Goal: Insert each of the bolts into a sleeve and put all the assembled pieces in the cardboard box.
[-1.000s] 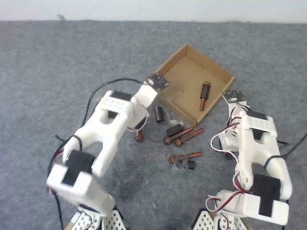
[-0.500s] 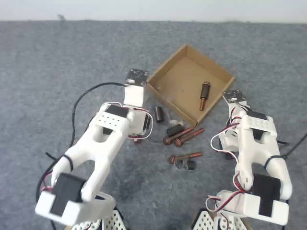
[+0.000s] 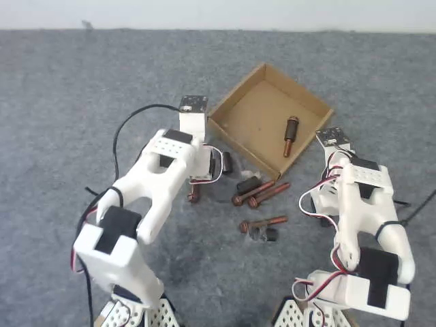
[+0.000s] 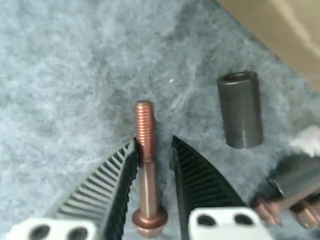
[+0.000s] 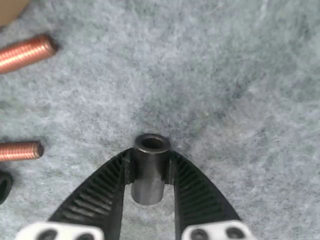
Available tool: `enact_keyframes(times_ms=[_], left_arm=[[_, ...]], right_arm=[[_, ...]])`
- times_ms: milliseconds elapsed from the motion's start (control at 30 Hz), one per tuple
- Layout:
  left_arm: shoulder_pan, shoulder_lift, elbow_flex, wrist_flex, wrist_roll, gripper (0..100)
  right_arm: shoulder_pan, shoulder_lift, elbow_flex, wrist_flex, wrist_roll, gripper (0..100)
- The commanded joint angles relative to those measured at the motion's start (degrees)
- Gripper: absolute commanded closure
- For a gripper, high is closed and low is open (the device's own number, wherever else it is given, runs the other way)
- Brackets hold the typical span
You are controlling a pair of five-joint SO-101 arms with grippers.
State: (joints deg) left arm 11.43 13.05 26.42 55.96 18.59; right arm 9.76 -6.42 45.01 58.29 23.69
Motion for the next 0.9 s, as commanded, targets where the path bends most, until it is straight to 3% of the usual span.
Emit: enact_keyframes(times_ms=[0,233,533,600,700,867], left_arm=[[-0.1,-0.1,-2.8,2.4,-2.0,89],[0.3,0.0,-2.9,5.6,-22.6,99],[0.9,-0.5,-2.9,13.0,-60.5,99],[1.8,-0.5,-2.7,15.2,-66.0,99],[3.5,-0.5,-2.9,14.7,-65.7,96],[2.8,-0.5,-5.2,12.0,-54.2,80]], right_arm=[[0.4,0.0,-1.1,-0.7,-0.4,99.2],[0.4,0.0,-1.1,-0.7,-0.4,99.2],[0.5,0.0,-1.1,-0.7,-0.4,99.2],[0.7,0.0,-1.1,-0.7,-0.4,99.2],[0.7,0.0,-1.1,-0.7,-0.4,99.2],[0.6,0.0,-1.1,-0.7,-0.3,99.2]])
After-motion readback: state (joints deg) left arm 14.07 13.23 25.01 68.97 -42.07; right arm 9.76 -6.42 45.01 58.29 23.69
